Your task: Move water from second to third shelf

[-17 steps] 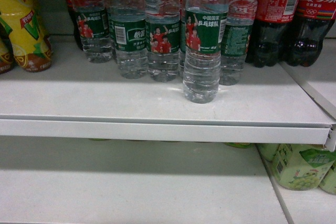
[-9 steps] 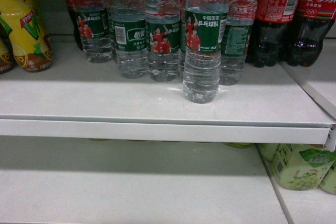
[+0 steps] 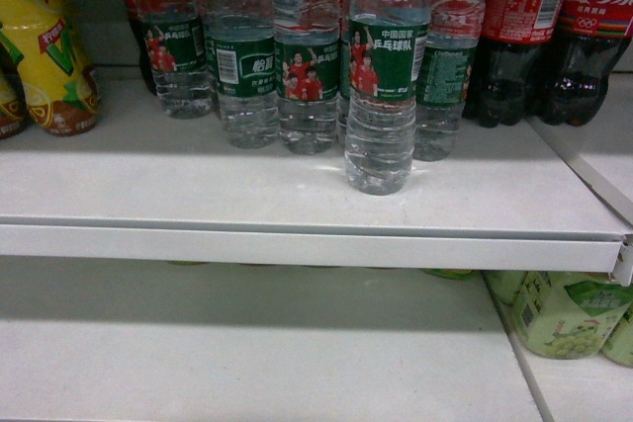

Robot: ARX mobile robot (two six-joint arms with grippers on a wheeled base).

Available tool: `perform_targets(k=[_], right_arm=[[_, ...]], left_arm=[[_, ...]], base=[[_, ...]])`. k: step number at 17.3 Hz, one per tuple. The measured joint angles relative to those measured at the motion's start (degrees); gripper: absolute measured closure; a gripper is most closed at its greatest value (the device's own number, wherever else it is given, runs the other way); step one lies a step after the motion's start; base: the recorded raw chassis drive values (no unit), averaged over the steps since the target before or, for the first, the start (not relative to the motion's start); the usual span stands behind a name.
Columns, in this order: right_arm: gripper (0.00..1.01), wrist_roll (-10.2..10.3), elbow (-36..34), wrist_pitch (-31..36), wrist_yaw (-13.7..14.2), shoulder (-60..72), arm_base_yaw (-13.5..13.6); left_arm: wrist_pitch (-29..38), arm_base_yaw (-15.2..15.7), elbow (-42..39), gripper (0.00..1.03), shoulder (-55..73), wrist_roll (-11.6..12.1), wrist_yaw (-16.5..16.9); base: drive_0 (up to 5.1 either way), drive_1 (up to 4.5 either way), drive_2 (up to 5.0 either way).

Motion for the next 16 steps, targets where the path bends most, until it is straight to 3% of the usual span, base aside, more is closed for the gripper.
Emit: perform_targets(k=[1,2,5,6,8,9,12,16], right_arm=[[0.03,3.02,1.36,-0.46,-3.56,5.57,-2.51],[0.03,4.50,2.32,2.58,-6.32,9.09,-5.01],[0.03,5.18,9.94,16.63,-13.22,24.11,-13.07],[0.03,5.16,13.35,20.85,-14.34,30.36,-14.21],[0.03,5.01,21.44,24.79,-15.80,40.46,-13.77],[0.03,4.83,24.11,24.70,-15.12,43.04,-11.85],[0.03,0.31,24.61,25.27,-12.39,47.06,-0.11],[0.03,-4.61,24.63,32.39,-6.64,59.56,14.14]], left_arm=[[0.04,0.00,0.00,0.05,0.00,0.00,0.04],[0.02,0.00,0.00,0.05,0.00,0.00,0.02],[0.02,0.00,0.00,0.05,0.00,0.00,0.02],[0.02,0.00,0.00,0.05,0.00,0.00,0.02],[0.04,0.00,0.00,0.05,0.00,0.00,0.02],[0.02,0.00,0.00,0.05,0.00,0.00,0.02],[0.04,0.00,0.00,0.05,0.00,0.00,0.02],[0.04,0.00,0.00,0.05,0.00,0.00,0.02]], base=[[0.0,0.00,0.0],[0.0,0.00,0.0],[0.0,0.00,0.0],[0.0,0.00,0.0],[0.0,0.00,0.0],[0.0,0.00,0.0],[0.0,0.00,0.0],[0.0,0.00,0.0]])
